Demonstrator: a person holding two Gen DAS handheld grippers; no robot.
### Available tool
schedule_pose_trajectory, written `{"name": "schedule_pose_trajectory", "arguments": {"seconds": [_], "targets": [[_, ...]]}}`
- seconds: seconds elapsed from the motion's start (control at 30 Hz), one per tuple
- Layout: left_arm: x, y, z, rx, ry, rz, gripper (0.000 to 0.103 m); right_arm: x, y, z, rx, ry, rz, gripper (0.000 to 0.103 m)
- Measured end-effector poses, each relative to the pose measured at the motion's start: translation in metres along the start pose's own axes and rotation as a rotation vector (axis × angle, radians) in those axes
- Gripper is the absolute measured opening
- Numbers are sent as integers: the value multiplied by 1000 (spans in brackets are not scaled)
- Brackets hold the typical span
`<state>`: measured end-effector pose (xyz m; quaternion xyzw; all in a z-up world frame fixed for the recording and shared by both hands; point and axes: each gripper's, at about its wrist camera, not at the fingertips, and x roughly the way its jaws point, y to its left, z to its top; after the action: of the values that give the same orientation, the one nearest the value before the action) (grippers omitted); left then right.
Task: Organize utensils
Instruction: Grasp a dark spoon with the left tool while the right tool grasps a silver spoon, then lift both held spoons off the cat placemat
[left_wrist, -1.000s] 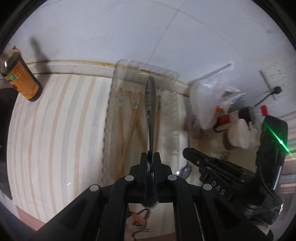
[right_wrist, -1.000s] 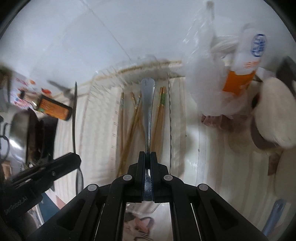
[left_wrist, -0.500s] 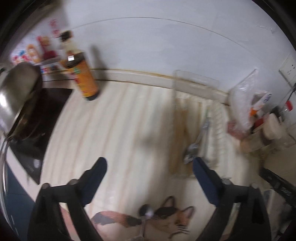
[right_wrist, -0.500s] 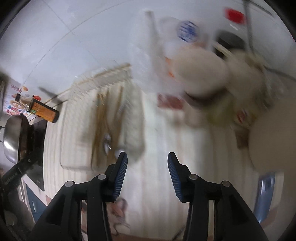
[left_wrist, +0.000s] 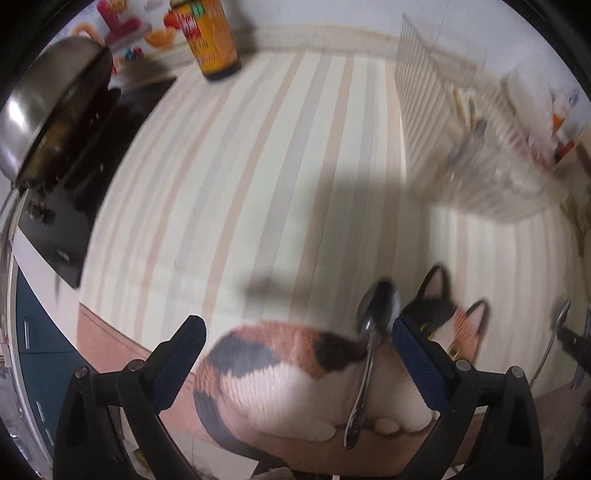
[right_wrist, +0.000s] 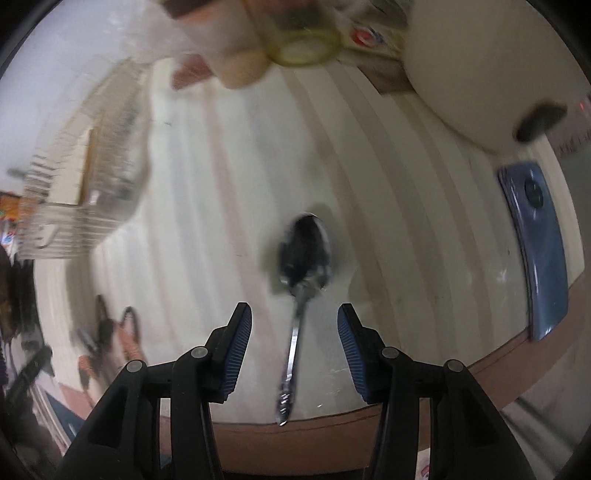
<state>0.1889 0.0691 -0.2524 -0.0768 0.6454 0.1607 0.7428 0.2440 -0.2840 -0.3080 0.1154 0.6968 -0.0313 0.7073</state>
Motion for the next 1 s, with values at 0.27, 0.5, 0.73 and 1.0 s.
{"name": "schedule_pose_trajectory", "arguments": {"seconds": [0.27, 0.5, 0.73, 1.0], "targets": [[31, -15, -32, 44, 109, -77, 96, 4, 27, -12, -114, -64, -159, 8], [46, -44, -34, 89, 135, -121, 47, -1, 64, -24, -214, -30, -97, 6], [50, -64, -30, 116, 112, -100, 40, -10, 68, -25, -256, -10, -115, 7], [52, -65, -29, 119, 111, -100, 39, 0, 77, -24, -270, -7, -136, 7]]}}
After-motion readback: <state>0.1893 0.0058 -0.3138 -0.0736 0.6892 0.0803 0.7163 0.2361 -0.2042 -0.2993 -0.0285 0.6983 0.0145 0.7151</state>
